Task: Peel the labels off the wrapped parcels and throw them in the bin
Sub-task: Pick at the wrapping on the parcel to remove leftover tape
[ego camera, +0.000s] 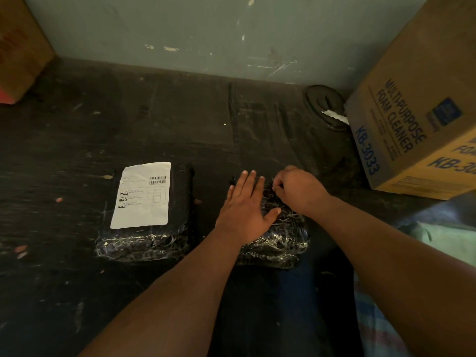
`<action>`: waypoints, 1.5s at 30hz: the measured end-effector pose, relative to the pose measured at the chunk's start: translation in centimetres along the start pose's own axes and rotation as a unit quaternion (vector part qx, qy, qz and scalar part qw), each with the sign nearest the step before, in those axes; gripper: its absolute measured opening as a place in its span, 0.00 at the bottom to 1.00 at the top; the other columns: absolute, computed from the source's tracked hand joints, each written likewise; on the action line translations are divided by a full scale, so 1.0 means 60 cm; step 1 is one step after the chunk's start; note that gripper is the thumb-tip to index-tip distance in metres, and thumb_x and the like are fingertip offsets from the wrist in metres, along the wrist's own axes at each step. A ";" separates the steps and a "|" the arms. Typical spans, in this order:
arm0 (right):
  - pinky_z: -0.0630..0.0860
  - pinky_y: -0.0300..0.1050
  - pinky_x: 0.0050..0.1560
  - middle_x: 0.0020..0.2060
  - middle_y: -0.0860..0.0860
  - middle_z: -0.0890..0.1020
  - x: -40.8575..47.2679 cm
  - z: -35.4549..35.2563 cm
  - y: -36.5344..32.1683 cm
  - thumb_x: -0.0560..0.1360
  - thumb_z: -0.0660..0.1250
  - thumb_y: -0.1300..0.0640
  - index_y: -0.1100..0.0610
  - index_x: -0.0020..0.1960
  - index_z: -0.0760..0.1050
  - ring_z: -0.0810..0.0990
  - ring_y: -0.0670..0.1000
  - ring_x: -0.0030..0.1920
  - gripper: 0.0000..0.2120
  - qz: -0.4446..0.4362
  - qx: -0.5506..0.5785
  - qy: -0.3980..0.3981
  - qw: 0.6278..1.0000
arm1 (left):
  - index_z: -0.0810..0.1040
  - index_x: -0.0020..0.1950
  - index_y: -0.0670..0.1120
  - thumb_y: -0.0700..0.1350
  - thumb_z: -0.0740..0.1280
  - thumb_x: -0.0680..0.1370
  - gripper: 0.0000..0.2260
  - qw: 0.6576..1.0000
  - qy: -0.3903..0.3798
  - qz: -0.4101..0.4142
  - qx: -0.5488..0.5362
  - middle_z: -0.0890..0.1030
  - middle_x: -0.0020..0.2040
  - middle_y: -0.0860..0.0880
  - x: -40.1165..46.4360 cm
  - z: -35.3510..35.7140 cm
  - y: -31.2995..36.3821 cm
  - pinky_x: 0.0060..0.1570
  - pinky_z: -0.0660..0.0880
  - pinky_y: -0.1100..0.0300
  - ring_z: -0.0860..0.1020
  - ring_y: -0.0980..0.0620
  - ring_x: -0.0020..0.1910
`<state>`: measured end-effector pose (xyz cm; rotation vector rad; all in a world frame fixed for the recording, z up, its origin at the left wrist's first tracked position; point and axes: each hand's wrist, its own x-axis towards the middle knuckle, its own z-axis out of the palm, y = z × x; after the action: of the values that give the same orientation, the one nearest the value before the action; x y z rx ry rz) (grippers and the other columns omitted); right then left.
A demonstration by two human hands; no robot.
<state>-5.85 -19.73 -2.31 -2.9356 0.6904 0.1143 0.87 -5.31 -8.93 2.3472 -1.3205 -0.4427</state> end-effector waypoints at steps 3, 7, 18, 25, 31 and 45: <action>0.77 0.47 0.49 0.50 0.57 0.78 0.003 0.002 -0.004 0.78 0.62 0.54 0.58 0.53 0.79 0.80 0.55 0.47 0.11 -0.016 -0.030 -0.007 0.999 | 0.46 0.84 0.48 0.66 0.56 0.82 0.39 1.000 0.000 0.002 -0.004 0.41 0.84 0.49 0.000 0.000 -0.001 0.78 0.39 0.48 0.36 0.51 0.81; 0.76 0.47 0.49 0.48 0.57 0.78 0.005 0.007 0.002 0.78 0.61 0.54 0.59 0.51 0.79 0.80 0.54 0.47 0.11 -0.017 -0.021 -0.008 1.000 | 0.46 0.84 0.48 0.66 0.56 0.82 0.39 1.000 0.000 0.003 -0.002 0.41 0.84 0.48 0.001 0.000 -0.001 0.78 0.39 0.47 0.36 0.51 0.81; 0.69 0.38 0.47 0.47 0.48 0.79 0.008 -0.009 0.019 0.78 0.64 0.56 0.50 0.46 0.79 0.77 0.45 0.46 0.06 0.020 0.092 -0.047 0.994 | 0.45 0.84 0.48 0.67 0.55 0.81 0.39 1.000 -0.001 0.005 0.007 0.40 0.84 0.49 0.000 0.000 -0.003 0.76 0.36 0.49 0.35 0.51 0.81; 0.75 0.46 0.51 0.50 0.57 0.79 0.004 0.000 -0.005 0.79 0.62 0.55 0.60 0.54 0.79 0.79 0.54 0.49 0.11 -0.029 -0.055 -0.014 0.998 | 0.44 0.84 0.48 0.67 0.55 0.82 0.39 1.000 -0.009 0.003 0.003 0.40 0.84 0.49 0.001 -0.001 -0.002 0.76 0.36 0.49 0.35 0.51 0.81; 0.78 0.48 0.49 0.45 0.58 0.81 0.009 -0.008 0.020 0.80 0.59 0.60 0.60 0.47 0.77 0.81 0.54 0.47 0.09 0.133 0.214 -0.003 0.968 | 0.43 0.84 0.49 0.67 0.55 0.81 0.39 1.000 -0.012 0.003 0.010 0.39 0.84 0.50 0.001 -0.001 -0.003 0.76 0.36 0.49 0.34 0.51 0.81; 0.78 0.45 0.47 0.37 0.52 0.78 -0.168 -0.123 0.053 0.75 0.70 0.52 0.57 0.43 0.77 0.78 0.48 0.41 0.09 0.177 0.488 -0.023 0.855 | 0.38 0.84 0.50 0.68 0.49 0.82 0.38 0.992 -0.074 -0.045 0.095 0.35 0.83 0.49 -0.005 -0.031 0.029 0.80 0.43 0.41 0.34 0.49 0.81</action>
<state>-15.95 -19.13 5.70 -1.8142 0.9194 -0.1088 0.28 -5.49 -6.45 2.5815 -1.3822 -0.5500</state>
